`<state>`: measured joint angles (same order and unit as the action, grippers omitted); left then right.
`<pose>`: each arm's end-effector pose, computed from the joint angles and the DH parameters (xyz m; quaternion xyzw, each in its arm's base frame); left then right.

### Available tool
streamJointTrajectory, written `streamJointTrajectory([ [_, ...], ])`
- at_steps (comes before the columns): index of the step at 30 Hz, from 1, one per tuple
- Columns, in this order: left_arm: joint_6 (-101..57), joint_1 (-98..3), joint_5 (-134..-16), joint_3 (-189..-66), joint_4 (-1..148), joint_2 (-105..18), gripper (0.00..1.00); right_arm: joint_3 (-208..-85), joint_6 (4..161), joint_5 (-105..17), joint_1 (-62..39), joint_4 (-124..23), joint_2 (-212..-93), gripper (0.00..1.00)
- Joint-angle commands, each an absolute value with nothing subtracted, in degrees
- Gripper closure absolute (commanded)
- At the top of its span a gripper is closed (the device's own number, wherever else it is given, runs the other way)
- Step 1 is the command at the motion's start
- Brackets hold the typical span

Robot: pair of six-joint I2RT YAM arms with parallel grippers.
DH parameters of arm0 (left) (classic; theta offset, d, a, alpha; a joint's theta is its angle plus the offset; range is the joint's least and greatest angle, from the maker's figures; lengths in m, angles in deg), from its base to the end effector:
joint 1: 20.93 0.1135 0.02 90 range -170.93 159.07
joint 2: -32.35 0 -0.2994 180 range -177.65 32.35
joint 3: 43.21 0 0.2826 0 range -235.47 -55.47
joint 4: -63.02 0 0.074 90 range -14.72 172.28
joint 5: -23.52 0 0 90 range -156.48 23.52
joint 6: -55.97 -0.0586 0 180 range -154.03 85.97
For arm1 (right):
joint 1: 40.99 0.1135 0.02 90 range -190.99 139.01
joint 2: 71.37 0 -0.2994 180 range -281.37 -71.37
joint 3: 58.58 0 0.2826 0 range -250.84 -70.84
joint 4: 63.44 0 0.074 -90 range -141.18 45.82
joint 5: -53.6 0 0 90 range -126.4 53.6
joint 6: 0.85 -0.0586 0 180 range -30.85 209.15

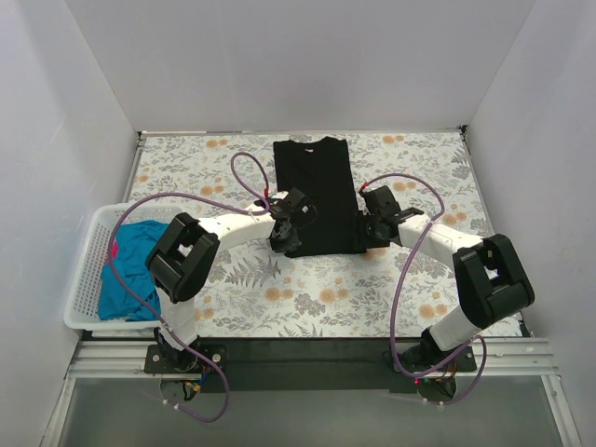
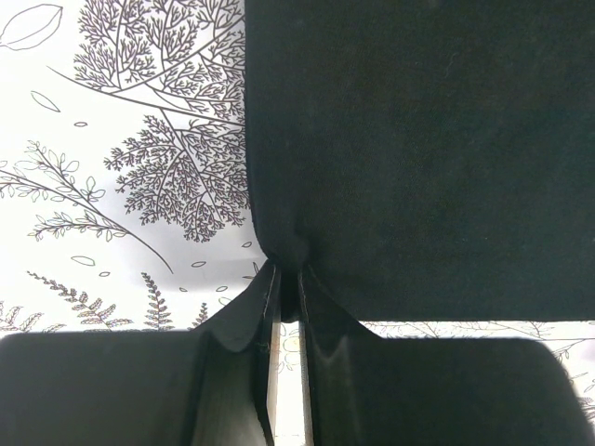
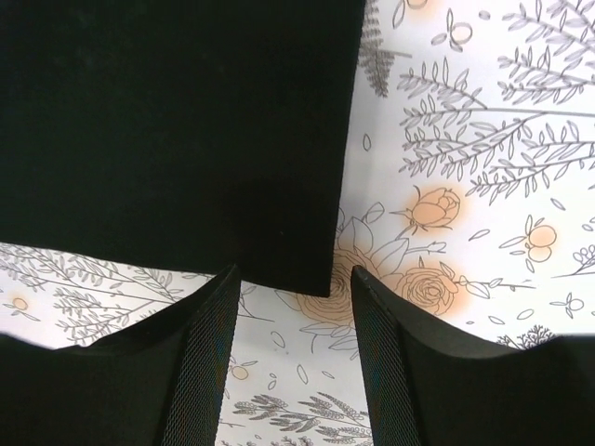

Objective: Fold and stack the t-shirts
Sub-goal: Fold the tshirt

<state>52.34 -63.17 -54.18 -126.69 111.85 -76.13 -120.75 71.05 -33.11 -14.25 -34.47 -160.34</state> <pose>0.3101 -0.2647 0.1520 -0.3837 0.9066 -0.0800 0.1562 0.3064 0.1506 0.1759 -0.0635 0.9532 0.0868 0.2824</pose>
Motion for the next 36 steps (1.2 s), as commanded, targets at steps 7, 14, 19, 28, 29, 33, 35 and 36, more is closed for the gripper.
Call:
streamJointTrajectory([
  [7, 51.49, -63.91, -57.34, -122.88, 117.81, -78.65, 1.00, -125.15, 69.12, -29.81, -13.31, -32.11, -163.57, 0.46],
  [14, 51.31, -63.91, -57.69, -122.61, 117.73, -78.30, 1.00, -125.94, 67.36, -26.11, -11.81, -29.04, -167.52, 0.48],
  [19, 51.31, -63.91, -58.04, -121.91, 117.55, -77.08, 1.00, -127.17, 66.30, -27.95, -11.55, -24.48, -170.95, 0.49],
  [28, 51.14, -63.91, -58.13, -121.38, 117.29, -75.93, 1.00, -126.12, 65.51, -32.53, -11.46, -22.27, -174.11, 0.68],
  [29, 51.05, -63.82, -58.22, -121.38, 117.20, -75.93, 1.00, -126.21, 65.42, -32.88, -11.37, -22.18, -174.29, 0.79],
  [33, 50.61, -63.82, -58.39, -121.91, 117.64, -76.10, 1.00, -127.35, 66.30, -33.23, -11.37, -21.22, -174.82, 0.99],
  [35, 50.44, -63.82, -58.13, -122.35, 119.21, -75.76, 1.00, -127.44, 66.74, -33.49, -11.37, -20.60, -173.86, 0.99],
  [36, 50.52, -63.82, -58.13, -122.44, 119.92, -74.71, 1.00, -127.35, 67.00, -34.54, -11.37, -19.73, -172.46, 0.99],
])
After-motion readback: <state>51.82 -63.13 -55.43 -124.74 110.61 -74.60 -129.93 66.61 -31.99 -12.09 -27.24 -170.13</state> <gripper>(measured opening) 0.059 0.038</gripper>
